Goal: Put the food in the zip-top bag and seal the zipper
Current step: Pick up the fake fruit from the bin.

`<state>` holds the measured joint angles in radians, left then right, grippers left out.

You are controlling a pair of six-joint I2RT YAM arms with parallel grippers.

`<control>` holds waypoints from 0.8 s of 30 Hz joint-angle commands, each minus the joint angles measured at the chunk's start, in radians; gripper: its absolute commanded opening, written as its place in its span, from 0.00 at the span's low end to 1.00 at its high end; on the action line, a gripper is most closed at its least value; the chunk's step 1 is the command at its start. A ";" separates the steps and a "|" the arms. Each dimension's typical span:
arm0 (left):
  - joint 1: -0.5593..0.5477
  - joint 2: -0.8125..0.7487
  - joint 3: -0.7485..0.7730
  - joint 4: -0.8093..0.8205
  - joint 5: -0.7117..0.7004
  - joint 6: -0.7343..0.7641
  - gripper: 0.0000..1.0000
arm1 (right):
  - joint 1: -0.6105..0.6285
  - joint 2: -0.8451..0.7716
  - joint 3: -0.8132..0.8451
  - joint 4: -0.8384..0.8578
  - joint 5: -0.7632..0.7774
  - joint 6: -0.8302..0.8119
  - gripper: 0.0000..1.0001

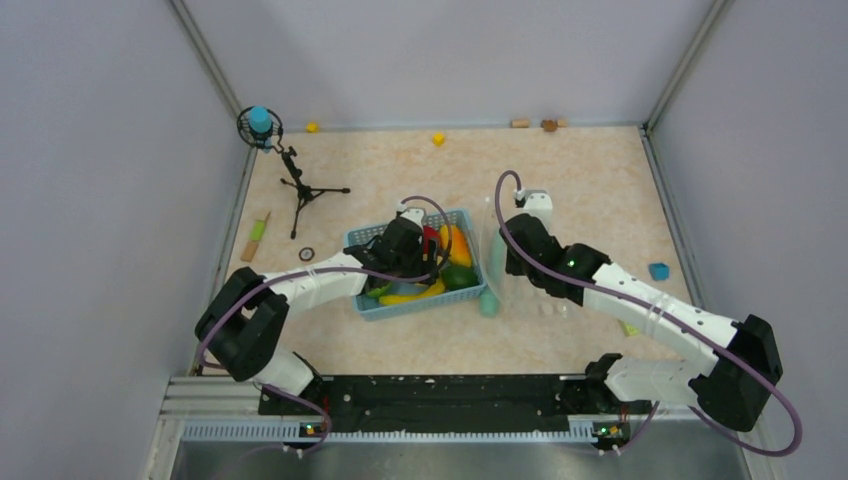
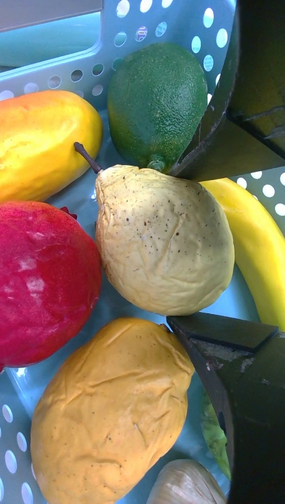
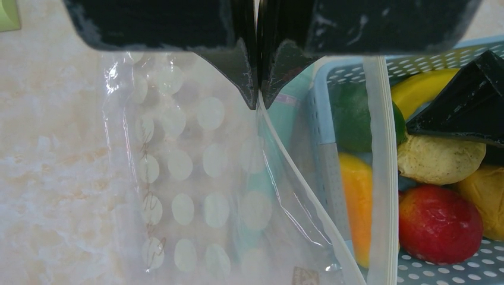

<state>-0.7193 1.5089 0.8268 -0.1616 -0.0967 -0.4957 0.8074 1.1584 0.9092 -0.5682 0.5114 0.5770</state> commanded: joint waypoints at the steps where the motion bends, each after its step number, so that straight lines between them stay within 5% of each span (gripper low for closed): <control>1: 0.006 -0.013 0.032 0.059 0.017 0.019 0.44 | -0.008 -0.034 -0.004 0.027 -0.002 -0.008 0.00; 12: 0.006 -0.258 -0.044 0.091 0.056 0.025 0.27 | -0.008 -0.051 -0.007 0.027 -0.002 -0.008 0.00; 24: 0.003 -0.438 -0.131 0.432 0.550 0.043 0.25 | -0.007 -0.069 -0.015 0.045 -0.031 -0.009 0.00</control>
<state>-0.7151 1.0813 0.7147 0.0673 0.2642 -0.4423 0.8074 1.1316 0.9028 -0.5663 0.4984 0.5762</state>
